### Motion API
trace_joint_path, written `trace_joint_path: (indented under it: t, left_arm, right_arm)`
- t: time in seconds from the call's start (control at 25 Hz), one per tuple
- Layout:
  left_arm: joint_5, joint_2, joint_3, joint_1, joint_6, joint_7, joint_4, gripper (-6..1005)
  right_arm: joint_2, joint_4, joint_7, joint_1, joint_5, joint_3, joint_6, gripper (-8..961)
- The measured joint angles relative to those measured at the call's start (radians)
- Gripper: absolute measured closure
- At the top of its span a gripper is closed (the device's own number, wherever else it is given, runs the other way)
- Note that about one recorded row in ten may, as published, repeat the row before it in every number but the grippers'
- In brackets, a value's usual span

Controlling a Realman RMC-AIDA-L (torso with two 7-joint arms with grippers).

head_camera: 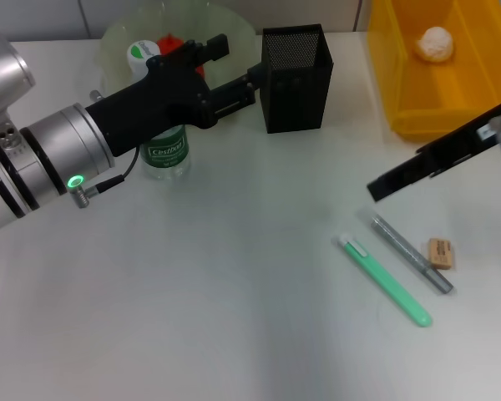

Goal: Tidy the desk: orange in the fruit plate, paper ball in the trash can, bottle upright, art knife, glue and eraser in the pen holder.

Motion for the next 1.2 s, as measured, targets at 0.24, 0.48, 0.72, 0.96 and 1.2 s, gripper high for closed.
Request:
trace_joint_path:
  t: [0.24, 0.48, 0.72, 0.96, 1.2]
  left_arm:
    - [-0.006, -0.003, -0.006, -0.009, 0.004, 0.0, -0.027, 231]
    - [-0.022, -0.002, -0.006, -0.01, 0.006, -0.003, -0.036, 231]
    - [-0.031, -0.002, -0.006, -0.01, 0.007, -0.006, -0.051, 231]
    - [-0.032, -0.002, -0.007, -0.01, 0.006, -0.006, -0.054, 231]
    - [-0.033, 0.0, -0.009, -0.023, 0.003, -0.004, -0.066, 231]
  right_arm:
    - [0.016, 0.011, 0.103, 0.071, -0.142, -0.205, 0.013, 155]
    - [0.018, 0.064, 0.129, 0.103, -0.163, -0.319, 0.076, 155]
    - [0.022, 0.197, 0.141, 0.148, -0.159, -0.412, 0.178, 156]
    - [0.025, 0.264, 0.167, 0.174, -0.156, -0.508, 0.245, 156]
    - [0.026, 0.312, 0.182, 0.19, -0.117, -0.537, 0.287, 155]
